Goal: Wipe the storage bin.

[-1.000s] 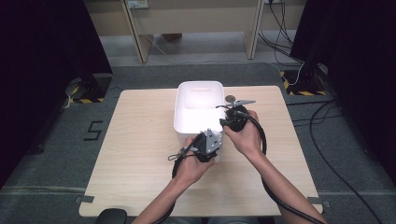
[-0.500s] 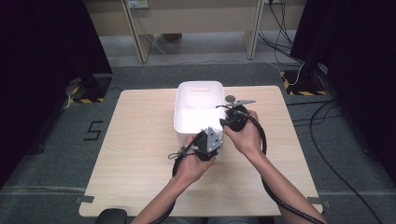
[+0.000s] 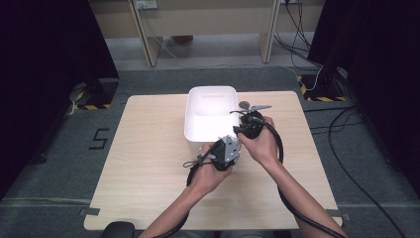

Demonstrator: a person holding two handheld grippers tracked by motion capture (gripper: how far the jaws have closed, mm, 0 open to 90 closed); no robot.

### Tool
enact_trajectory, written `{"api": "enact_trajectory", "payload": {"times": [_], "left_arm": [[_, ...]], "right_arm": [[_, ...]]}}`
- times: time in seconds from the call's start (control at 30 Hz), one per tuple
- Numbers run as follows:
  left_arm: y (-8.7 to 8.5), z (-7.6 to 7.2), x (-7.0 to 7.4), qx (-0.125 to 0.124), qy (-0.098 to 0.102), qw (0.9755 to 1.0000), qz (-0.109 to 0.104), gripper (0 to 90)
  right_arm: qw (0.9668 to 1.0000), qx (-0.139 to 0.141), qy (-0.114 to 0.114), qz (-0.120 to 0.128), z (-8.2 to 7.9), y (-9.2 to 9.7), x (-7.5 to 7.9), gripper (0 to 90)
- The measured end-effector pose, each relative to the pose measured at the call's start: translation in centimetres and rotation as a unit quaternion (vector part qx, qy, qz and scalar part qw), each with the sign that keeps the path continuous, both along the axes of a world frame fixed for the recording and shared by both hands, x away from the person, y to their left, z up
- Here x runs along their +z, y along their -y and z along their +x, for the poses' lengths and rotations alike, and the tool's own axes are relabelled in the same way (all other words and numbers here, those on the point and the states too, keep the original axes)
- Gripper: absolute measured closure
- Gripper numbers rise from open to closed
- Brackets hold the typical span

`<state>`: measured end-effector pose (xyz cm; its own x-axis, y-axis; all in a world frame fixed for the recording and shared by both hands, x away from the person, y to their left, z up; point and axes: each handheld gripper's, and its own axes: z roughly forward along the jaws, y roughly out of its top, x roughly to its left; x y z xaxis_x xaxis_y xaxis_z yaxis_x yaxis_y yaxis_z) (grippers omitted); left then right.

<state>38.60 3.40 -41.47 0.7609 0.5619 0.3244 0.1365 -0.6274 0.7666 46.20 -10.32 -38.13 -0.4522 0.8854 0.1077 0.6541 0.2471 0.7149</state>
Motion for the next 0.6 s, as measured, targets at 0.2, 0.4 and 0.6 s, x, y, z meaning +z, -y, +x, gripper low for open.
{"api": "enact_trajectory", "payload": {"times": [0.2,0.4,0.6], "left_arm": [[0.23,0.17,-0.15,-0.003,-0.002,1.0,0.002,74.3],[0.29,0.39,-0.53,-0.007,0.001,1.0,-0.002,74.4],[0.47,0.47,-0.79,-0.008,0.0,1.0,0.001,74.4]], "right_arm": [[1.0,0.001,-0.001,-0.001,-0.01,-0.01,0.03,72.2],[1.0,0.002,0.0,-0.001,0.03,0.04,0.03,72.2],[1.0,0.003,-0.001,-0.001,0.02,0.03,0.03,72.1]]}}
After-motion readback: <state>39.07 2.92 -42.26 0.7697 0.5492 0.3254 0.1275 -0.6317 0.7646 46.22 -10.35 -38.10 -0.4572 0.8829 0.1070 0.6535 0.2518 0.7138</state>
